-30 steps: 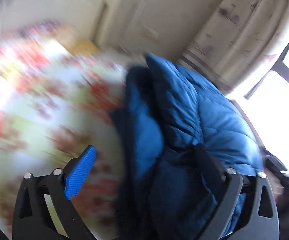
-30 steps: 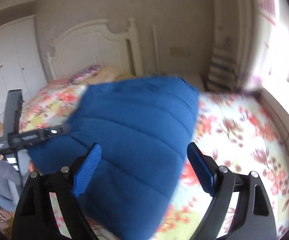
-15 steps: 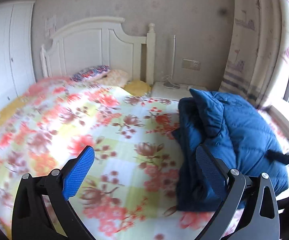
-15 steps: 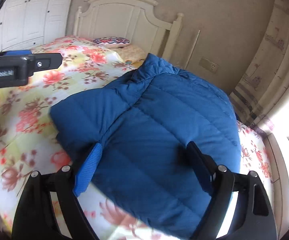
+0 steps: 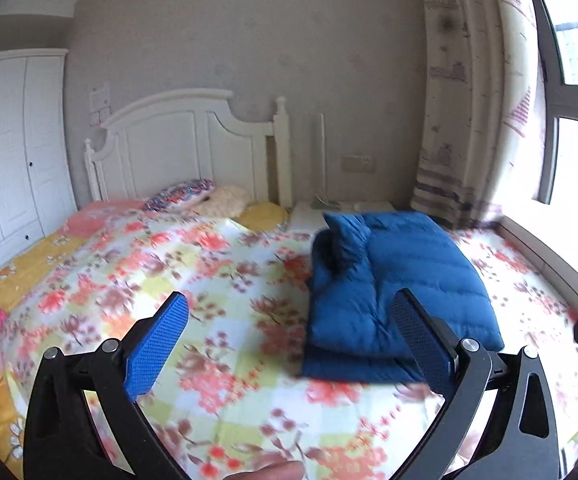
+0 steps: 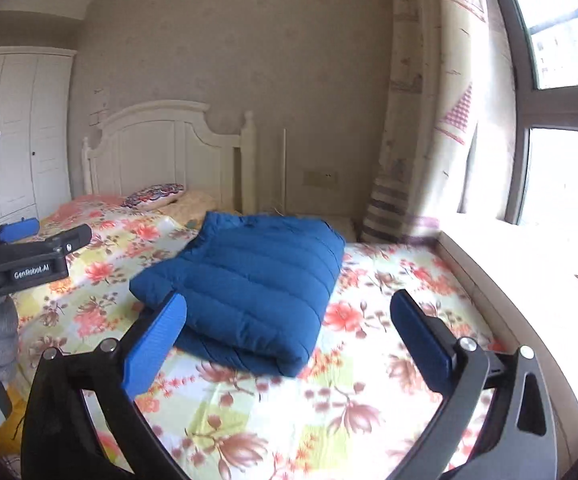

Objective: Fold large clothes

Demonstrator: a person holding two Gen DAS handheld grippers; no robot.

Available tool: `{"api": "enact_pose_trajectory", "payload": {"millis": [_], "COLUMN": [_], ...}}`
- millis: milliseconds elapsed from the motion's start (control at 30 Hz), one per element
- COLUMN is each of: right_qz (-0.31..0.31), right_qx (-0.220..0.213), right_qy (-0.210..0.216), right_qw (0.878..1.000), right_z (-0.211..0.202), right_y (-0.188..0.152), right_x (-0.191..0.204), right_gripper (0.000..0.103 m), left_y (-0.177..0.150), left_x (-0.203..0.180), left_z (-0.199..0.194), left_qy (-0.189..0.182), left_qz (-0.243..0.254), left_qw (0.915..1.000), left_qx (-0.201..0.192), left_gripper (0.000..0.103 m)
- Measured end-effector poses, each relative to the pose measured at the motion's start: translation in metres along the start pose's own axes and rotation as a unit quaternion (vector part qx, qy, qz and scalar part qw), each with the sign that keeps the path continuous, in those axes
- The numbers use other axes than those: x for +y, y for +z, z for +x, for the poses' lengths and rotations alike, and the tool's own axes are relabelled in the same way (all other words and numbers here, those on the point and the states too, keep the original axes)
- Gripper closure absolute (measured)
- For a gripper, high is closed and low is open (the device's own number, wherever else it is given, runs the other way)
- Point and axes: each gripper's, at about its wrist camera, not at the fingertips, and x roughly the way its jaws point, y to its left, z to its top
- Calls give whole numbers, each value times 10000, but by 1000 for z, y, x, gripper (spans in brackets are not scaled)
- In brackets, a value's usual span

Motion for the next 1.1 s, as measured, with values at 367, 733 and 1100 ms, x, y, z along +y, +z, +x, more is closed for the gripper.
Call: {"api": "enact_pose_trajectory", "payload": {"millis": [367, 733, 1100], "right_qz": [52, 5, 3], "right_qx": [555, 525, 534], "right_qy": [-19, -36, -22], "right_qw": [9984, 9986, 9986], "right_z": [37, 33, 33], "right_y": [-37, -35, -35], "right_x": [14, 18, 20], "right_gripper": [2, 2, 2], "left_y": [-42, -48, -50], "left_x": [-16, -16, -16], "left_z": [25, 25, 26], "left_qy": [-64, -73, -71], "left_qz": [247, 284, 290], "left_qw": [9982, 9980, 9980], "left_qx": [538, 560, 562], "left_gripper": [5, 5, 5]}}
